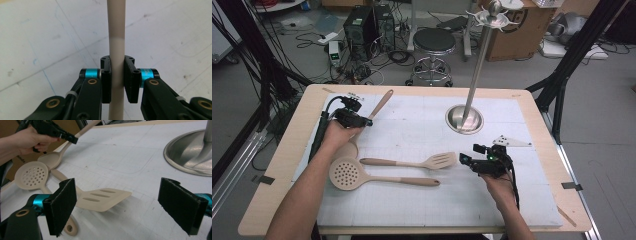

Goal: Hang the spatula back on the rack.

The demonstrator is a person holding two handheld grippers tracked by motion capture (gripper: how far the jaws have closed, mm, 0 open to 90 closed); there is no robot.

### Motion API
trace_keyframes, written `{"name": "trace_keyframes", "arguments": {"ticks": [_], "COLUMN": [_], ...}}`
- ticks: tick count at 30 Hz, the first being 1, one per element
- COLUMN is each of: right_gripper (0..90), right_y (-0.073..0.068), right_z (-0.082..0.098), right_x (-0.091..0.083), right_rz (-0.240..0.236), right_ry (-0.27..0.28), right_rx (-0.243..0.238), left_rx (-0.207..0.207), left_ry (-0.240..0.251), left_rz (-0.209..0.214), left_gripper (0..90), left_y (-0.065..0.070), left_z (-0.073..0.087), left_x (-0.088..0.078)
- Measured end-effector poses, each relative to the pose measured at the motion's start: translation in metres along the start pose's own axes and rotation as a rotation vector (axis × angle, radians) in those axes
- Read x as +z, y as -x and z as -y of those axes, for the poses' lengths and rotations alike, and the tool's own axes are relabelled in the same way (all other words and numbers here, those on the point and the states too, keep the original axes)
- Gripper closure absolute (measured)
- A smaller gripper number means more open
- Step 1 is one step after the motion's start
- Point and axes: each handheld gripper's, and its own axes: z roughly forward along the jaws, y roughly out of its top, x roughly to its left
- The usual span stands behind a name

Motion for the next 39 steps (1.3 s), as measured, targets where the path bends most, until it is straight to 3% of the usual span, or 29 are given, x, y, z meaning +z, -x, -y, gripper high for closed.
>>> {"name": "trace_keyframes", "arguments": {"ticks": [7,9,13,18,21,23,24,29,32,39], "right_gripper": [14.7,14.7,14.8,14.8,14.8,14.8,14.8,14.8,14.8,14.8], "right_y": [-0.001,-0.001,-0.002,-0.002,-0.002,-0.002,-0.002,-0.003,-0.003,0.000], "right_z": [0.000,0.000,0.000,0.000,0.000,0.000,0.000,0.000,0.000,0.001], "right_x": [0.001,0.000,0.001,0.003,0.002,0.002,0.002,0.002,0.001,-0.002], "right_rz": [0.001,0.001,0.001,0.002,0.006,0.005,0.005,0.005,0.006,0.012], "right_ry": [0.001,0.001,0.000,-0.007,-0.007,-0.007,-0.005,-0.004,0.000,0.008], "right_rx": [-0.007,-0.006,-0.011,-0.016,-0.024,-0.021,-0.018,-0.023,-0.023,-0.013], "left_rx": [-0.007,-0.030,-0.071,-0.134,-0.110,-0.126,-0.132,-0.104,-0.102,-0.051], "left_ry": [0.086,0.113,0.141,0.214,0.215,0.259,0.267,0.270,0.289,0.316], "left_rz": [-0.008,-0.007,0.033,0.092,0.089,0.122,0.151,0.190,0.255,0.389], "left_gripper": [78.6,78.6,78.5,78.6,78.6,78.5,78.6,78.5,78.5,78.5], "left_y": [-0.003,-0.006,-0.012,-0.015,-0.015,-0.012,-0.010,0.008,0.022,0.061], "left_z": [-0.008,-0.009,-0.010,-0.013,-0.022,-0.026,-0.029,-0.037,-0.044,-0.064], "left_x": [-0.015,-0.018,-0.021,-0.029,-0.037,-0.043,-0.045,-0.047,-0.048,-0.057]}}
